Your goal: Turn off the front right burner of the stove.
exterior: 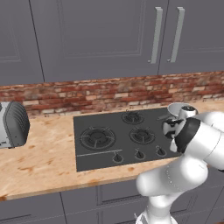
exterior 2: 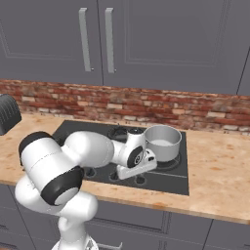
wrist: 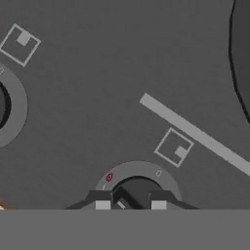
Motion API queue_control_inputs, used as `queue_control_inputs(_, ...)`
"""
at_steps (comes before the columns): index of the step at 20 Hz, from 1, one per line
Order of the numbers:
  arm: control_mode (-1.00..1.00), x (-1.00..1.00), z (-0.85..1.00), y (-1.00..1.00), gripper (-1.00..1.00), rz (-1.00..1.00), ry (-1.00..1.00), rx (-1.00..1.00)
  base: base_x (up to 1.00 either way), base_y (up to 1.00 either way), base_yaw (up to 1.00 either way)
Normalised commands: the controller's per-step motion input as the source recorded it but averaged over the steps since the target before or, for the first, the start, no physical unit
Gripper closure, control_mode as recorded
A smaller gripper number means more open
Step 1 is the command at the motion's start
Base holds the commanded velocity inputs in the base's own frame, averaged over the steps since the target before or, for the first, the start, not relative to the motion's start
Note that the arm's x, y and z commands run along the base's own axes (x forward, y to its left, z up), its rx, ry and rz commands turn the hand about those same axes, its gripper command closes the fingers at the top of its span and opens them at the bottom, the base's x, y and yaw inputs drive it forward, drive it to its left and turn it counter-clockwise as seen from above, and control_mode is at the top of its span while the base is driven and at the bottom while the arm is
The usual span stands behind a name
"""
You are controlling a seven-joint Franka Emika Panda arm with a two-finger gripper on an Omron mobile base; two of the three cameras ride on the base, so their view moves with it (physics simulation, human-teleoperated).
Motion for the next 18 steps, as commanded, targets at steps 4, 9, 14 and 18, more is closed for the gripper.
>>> queue_control_inputs(4, -1.0, -0.25, -0.19, 0.0, 1.0, -0.47, 0.0, 0.02, 0.0, 0.0, 0.0)
queue_control_inputs(9, -1.0, -0.54, -0.25, 0.04, 1.0, -0.52, -0.02, 0.03, 0.0, 0.0, 0.0)
queue_control_inputs(14, -1.0, -0.31, -0.25, 0.05, 1.0, -0.53, -0.04, 0.01, 0.0, 0.0, 0.0)
queue_control_inputs(18, -1.0, -0.27, -0.21, 0.06, 1.0, -0.56, -0.06, 0.01, 0.0, 0.0, 0.0)
